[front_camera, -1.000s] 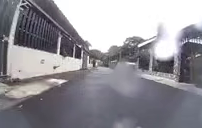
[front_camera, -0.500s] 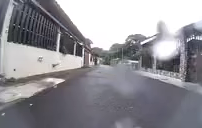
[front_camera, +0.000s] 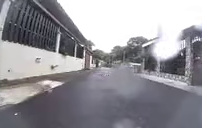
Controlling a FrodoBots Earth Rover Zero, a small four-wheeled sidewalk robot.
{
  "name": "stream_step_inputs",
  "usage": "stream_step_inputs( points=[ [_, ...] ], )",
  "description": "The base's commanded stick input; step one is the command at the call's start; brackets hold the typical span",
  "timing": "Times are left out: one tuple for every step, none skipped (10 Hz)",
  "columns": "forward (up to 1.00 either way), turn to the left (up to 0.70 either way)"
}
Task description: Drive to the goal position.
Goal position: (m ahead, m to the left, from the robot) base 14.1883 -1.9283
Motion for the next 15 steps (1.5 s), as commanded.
stream_step_inputs(
  points=[
    [0.7,0.0],
    [0.7,0.0],
    [0.7,0.0],
    [0.7,0.0],
    [0.7,0.0],
    [0.7,0.0],
    [0.7,0.0],
    [0.7,0.0],
    [0.7,0.0],
    [0.7,-0.06],
    [0.7,-0.35],
    [0.7,-0.35],
    [0.7,-0.35],
    [0.7,-0.35],
    [0.7,-0.35]
  ],
)
